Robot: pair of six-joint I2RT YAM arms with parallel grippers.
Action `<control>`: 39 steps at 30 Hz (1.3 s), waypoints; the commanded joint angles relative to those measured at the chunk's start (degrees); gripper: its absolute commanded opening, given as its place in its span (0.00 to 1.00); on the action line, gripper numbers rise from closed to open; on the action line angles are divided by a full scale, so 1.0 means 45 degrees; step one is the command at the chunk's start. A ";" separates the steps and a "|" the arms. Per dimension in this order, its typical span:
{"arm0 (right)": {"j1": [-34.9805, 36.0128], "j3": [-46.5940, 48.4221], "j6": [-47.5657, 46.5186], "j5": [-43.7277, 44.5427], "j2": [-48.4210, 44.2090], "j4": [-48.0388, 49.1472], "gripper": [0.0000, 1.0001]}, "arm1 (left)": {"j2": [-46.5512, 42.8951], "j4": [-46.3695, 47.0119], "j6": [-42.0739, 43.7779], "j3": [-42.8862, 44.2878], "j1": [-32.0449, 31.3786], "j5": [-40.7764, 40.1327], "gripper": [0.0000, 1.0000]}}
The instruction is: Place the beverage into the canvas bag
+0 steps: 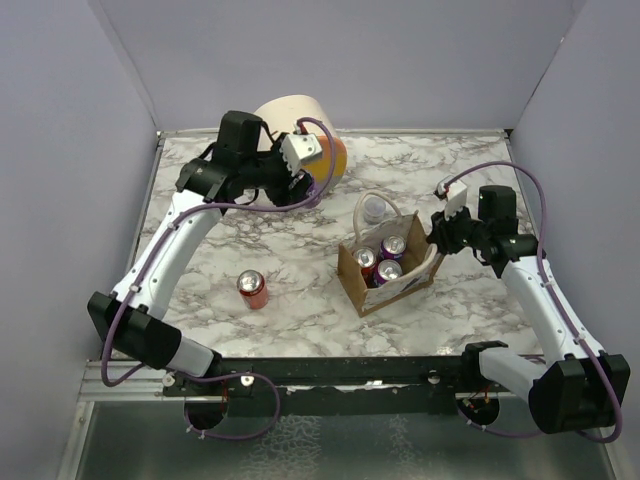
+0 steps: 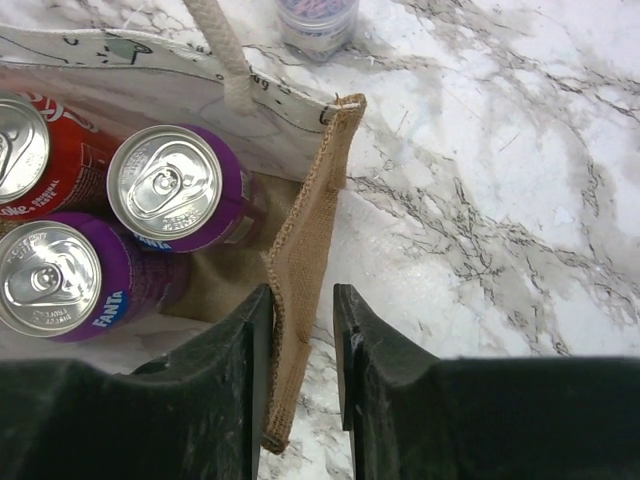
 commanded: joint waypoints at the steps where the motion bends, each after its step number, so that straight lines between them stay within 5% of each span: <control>1: -0.0086 0.0091 0.0209 0.0862 -0.0011 0.0528 0.27 | -0.0439 -0.0268 -0.0578 0.1722 -0.0189 0.1783 0.00; 7: -0.0097 0.0102 0.0297 0.1317 -0.0081 0.0545 0.19 | 0.0205 -0.0465 -0.1270 0.3372 -0.1148 0.3403 0.00; 17: -0.0142 0.0060 0.0355 0.1480 -0.0139 0.0516 0.10 | 0.2260 0.0231 -0.1954 0.4717 -0.3898 0.3351 0.00; 39: -0.0577 -0.0392 0.0614 -0.0494 -0.0226 0.0764 0.06 | 0.5337 0.4742 -0.4511 0.3777 -0.5003 0.2861 0.00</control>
